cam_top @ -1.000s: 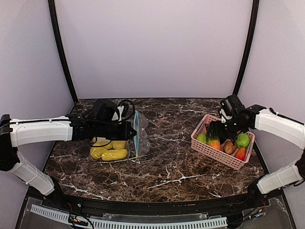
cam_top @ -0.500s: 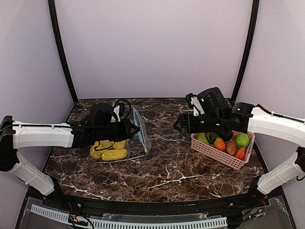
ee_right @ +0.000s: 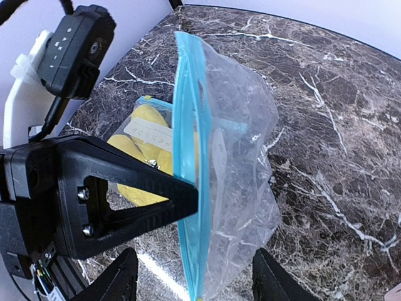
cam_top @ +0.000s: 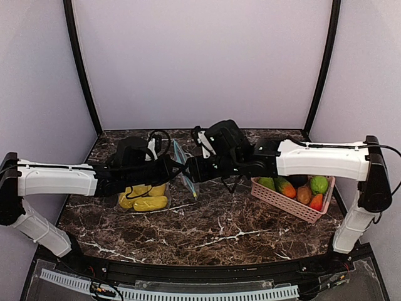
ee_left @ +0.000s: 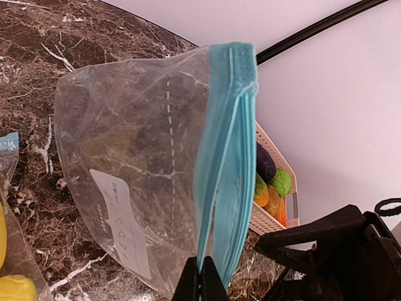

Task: Place the food in the zip-top bag and seal the zipper
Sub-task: Pass from the left arm to the right

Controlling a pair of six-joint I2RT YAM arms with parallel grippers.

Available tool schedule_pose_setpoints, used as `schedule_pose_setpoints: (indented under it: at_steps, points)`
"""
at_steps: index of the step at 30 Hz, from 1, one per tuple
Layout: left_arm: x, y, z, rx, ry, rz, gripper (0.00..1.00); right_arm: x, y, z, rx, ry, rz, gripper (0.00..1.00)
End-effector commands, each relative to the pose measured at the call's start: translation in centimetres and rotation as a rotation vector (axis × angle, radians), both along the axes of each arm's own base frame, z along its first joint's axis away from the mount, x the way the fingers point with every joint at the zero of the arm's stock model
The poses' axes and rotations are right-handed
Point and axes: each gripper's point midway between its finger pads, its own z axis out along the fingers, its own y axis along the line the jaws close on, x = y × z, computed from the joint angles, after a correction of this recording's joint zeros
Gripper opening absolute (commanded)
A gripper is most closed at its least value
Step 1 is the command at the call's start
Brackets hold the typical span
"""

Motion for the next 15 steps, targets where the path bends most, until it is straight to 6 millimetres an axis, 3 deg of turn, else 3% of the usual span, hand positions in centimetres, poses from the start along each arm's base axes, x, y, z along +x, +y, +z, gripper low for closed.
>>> schedule_pose_setpoints:
  at_steps: [1,9,15]
  points:
    - [-0.2,0.1,0.4,-0.019,-0.009,0.007,0.01,1.0,1.4,-0.2,-0.039,-0.062,-0.029,0.58]
    - [-0.4,0.2,0.1,-0.018,-0.005,0.007,0.01,1.8,1.4,-2.5,-0.110,-0.061,-0.064,0.41]
    - [-0.1,0.7,0.1,-0.013,-0.014,0.035,0.01,2.2,1.1,-3.4,-0.144,-0.064,-0.083,0.37]
